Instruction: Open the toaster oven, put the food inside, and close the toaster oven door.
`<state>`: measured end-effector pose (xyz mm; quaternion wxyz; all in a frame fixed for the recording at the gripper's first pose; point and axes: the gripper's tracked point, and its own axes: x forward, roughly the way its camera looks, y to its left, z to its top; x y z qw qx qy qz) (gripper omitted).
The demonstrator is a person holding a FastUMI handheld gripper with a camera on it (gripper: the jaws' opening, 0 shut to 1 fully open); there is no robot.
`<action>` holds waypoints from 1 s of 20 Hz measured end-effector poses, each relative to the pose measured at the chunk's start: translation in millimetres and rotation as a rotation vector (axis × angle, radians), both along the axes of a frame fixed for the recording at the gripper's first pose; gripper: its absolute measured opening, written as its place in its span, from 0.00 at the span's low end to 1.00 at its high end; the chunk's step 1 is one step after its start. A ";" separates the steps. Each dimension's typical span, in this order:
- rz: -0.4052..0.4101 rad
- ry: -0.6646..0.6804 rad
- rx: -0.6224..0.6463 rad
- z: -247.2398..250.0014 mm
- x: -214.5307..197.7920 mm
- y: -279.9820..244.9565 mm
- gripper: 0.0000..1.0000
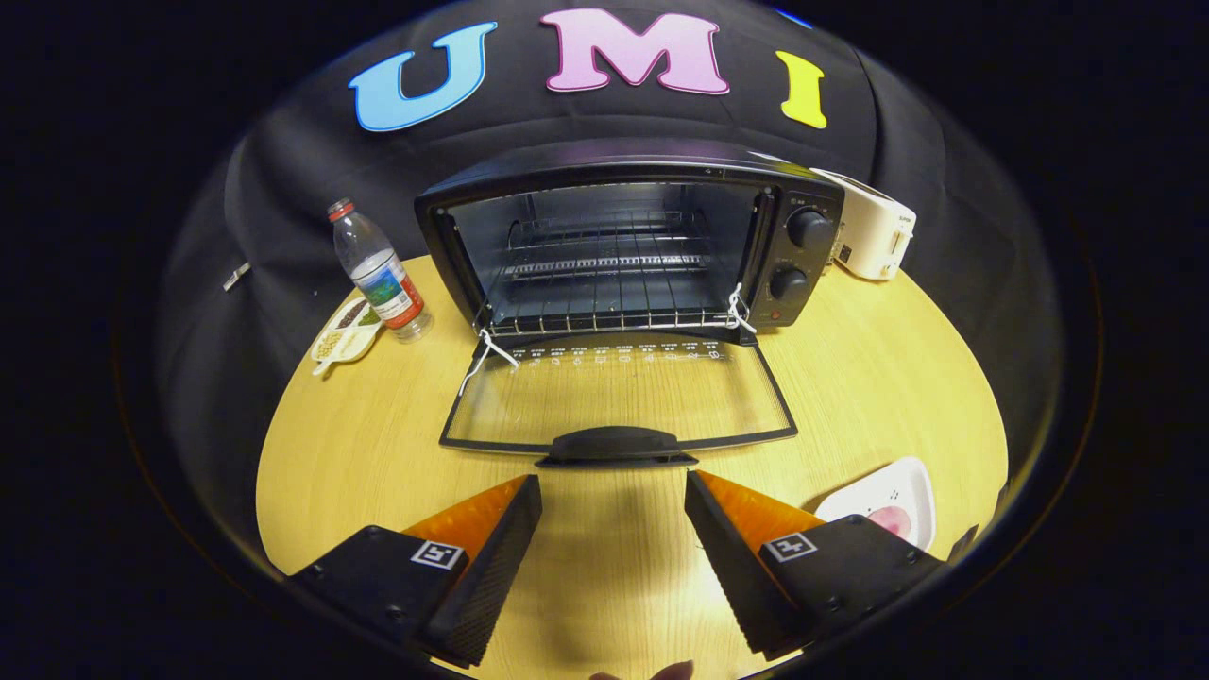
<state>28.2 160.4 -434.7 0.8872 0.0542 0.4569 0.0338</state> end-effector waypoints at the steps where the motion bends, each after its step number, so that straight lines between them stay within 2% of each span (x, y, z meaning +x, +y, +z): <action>1: 0.008 -0.006 0.005 5.2 -4.9 -1.7 0.99; 4: 0.024 -0.009 0.024 24.3 -11.5 -13.5 0.99; 10: 0.041 0.135 0.115 53.7 -32.5 -64.3 0.99; 13: 0.073 0.263 0.083 52.2 -53.1 -111.1 0.99; 16: 0.110 0.333 0.043 48.5 -65.5 -162.3 0.99; 20: 0.066 0.408 0.047 32.1 -72.7 -223.4 0.99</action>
